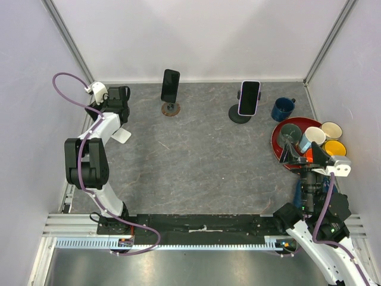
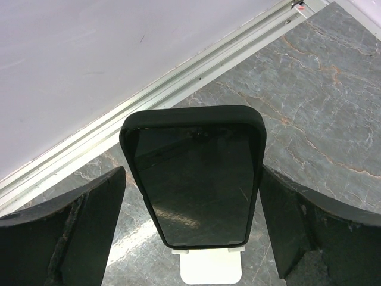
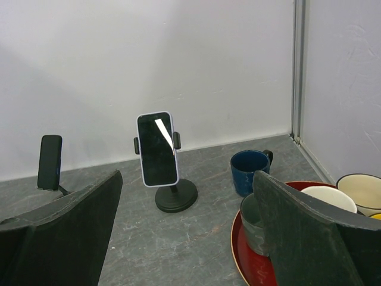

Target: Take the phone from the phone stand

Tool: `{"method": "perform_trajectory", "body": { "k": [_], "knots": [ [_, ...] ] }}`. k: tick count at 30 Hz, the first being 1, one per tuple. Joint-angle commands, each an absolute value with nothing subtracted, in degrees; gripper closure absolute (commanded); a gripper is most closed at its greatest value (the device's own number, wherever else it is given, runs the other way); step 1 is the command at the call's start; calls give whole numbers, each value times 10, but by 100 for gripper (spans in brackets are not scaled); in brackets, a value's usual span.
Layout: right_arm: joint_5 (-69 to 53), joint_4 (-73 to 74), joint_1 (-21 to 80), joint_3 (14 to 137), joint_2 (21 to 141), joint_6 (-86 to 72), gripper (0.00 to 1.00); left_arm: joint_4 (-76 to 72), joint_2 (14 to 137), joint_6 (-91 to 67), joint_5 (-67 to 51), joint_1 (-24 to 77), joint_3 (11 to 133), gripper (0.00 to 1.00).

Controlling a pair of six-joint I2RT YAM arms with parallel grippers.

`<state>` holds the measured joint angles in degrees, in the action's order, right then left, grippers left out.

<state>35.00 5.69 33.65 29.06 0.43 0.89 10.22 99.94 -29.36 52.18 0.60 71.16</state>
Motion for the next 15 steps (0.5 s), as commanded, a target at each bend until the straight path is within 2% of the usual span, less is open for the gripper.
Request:
{"method": "perform_trajectory", "body": {
  "k": [1, 15],
  "knots": [
    [359, 47, 341, 295, 3, 18, 2, 97, 1008, -316, 544, 3, 728, 4],
    [365, 47, 343, 296, 3, 19, 2, 96, 977, -323, 520, 3, 710, 31]
  ]
}}
